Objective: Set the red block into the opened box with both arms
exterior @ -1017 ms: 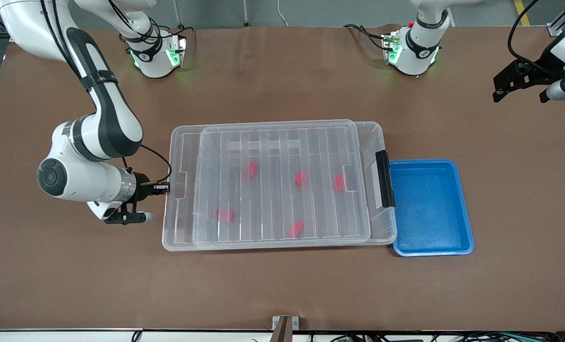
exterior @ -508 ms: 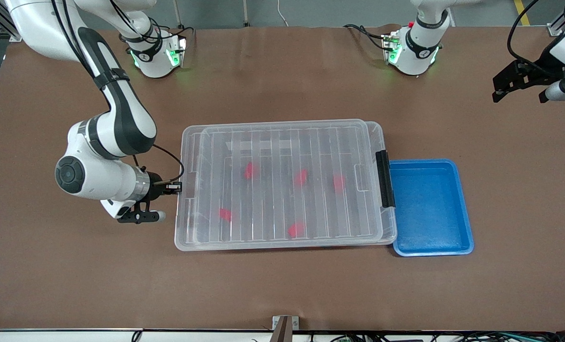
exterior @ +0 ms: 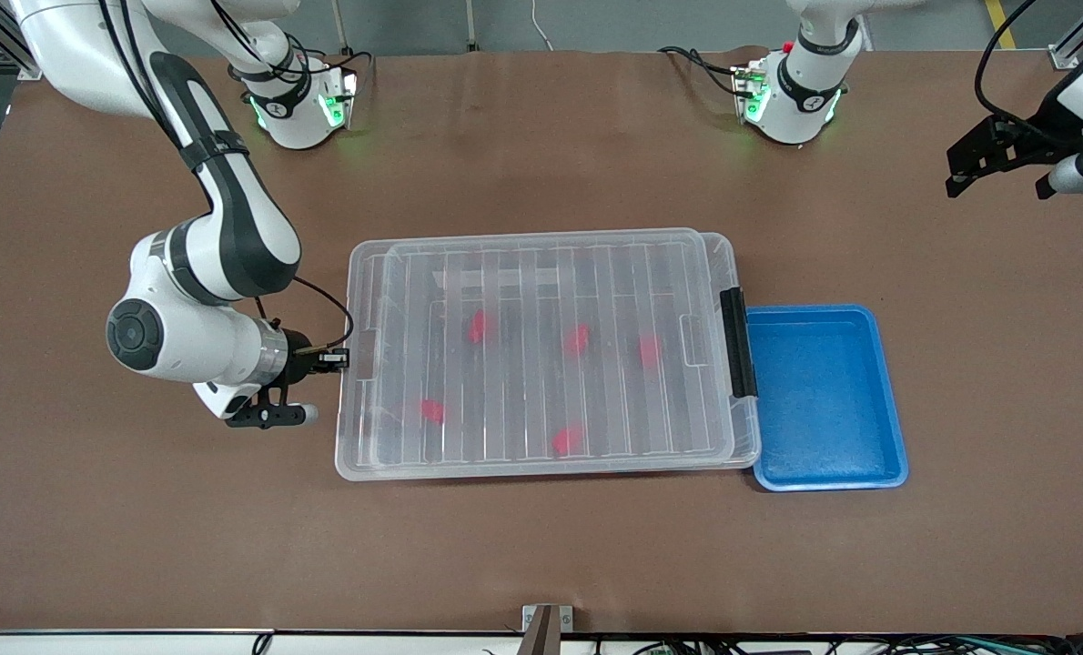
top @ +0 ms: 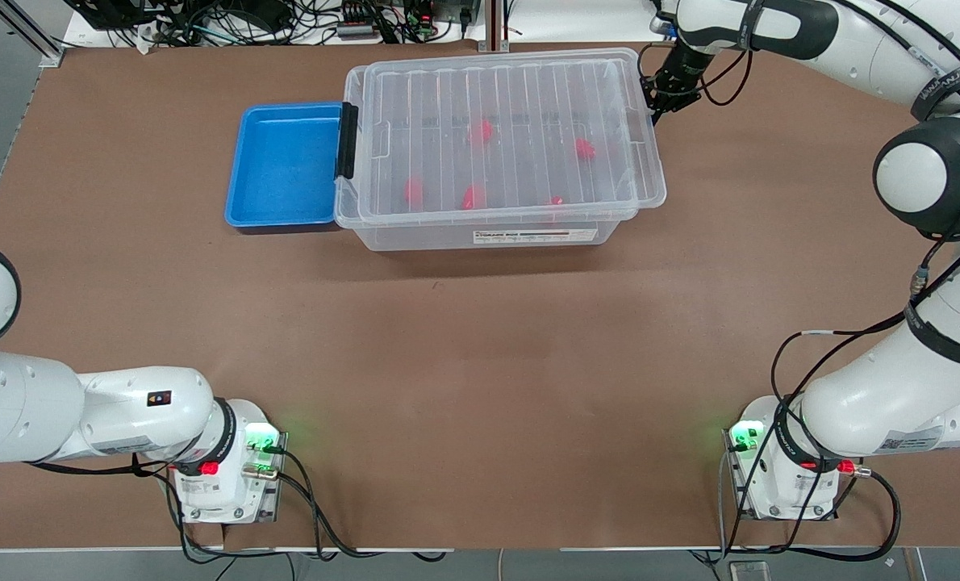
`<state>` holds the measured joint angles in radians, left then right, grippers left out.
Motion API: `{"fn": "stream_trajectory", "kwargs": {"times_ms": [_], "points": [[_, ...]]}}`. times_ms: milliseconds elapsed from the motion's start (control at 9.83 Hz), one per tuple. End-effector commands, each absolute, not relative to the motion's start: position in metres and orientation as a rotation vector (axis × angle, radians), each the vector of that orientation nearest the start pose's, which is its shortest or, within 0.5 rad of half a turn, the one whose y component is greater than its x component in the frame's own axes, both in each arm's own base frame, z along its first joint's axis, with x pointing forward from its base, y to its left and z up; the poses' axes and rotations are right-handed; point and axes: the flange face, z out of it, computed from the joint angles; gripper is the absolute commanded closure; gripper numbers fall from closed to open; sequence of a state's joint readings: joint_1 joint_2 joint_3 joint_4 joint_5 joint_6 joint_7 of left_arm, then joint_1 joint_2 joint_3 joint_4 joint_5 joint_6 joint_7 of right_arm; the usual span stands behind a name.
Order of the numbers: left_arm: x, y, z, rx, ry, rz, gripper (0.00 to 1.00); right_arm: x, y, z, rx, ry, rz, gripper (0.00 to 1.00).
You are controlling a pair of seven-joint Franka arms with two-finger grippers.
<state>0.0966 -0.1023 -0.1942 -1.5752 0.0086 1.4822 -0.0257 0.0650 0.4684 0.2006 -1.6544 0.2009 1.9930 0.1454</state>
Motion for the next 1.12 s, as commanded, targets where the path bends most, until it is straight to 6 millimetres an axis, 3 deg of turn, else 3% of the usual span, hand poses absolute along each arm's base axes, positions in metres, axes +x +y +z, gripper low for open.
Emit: {"fn": "stream_trajectory", "kwargs": {"times_ms": [0, 102, 203, 508, 712, 915, 1017], "points": [[0.518, -0.058, 0.661, -3.109, 0.143, 0.016, 0.00, 0.640, 0.185, 0.329, -2.870, -0.003, 0.254, 0.96], [0.519, -0.056, 0.660, -3.110, 0.138, 0.019, 0.00, 0.642, 0.179, 0.335, -2.872, 0.001, 0.244, 0.64], [0.519, -0.056, 0.659, -3.109, 0.138, 0.021, 0.00, 0.643, 0.164, 0.348, -2.886, 0.007, 0.246, 0.01], [0.521, -0.062, 0.657, -3.108, 0.155, 0.026, 0.00, 0.628, 0.081, 0.463, -3.104, 0.031, 0.100, 0.00], [0.521, -0.063, 0.657, -3.110, 0.157, 0.026, 0.00, 0.605, 0.018, 0.529, -3.128, 0.194, 0.034, 0.00], [0.521, -0.063, 0.657, -3.110, 0.157, 0.026, 0.00, 0.576, -0.022, 0.587, -3.129, 0.298, -0.027, 0.00], [0.521, -0.063, 0.657, -3.109, 0.160, 0.026, 0.00, 0.565, -0.047, 0.605, -3.122, 0.351, 0.016, 0.00]]}}
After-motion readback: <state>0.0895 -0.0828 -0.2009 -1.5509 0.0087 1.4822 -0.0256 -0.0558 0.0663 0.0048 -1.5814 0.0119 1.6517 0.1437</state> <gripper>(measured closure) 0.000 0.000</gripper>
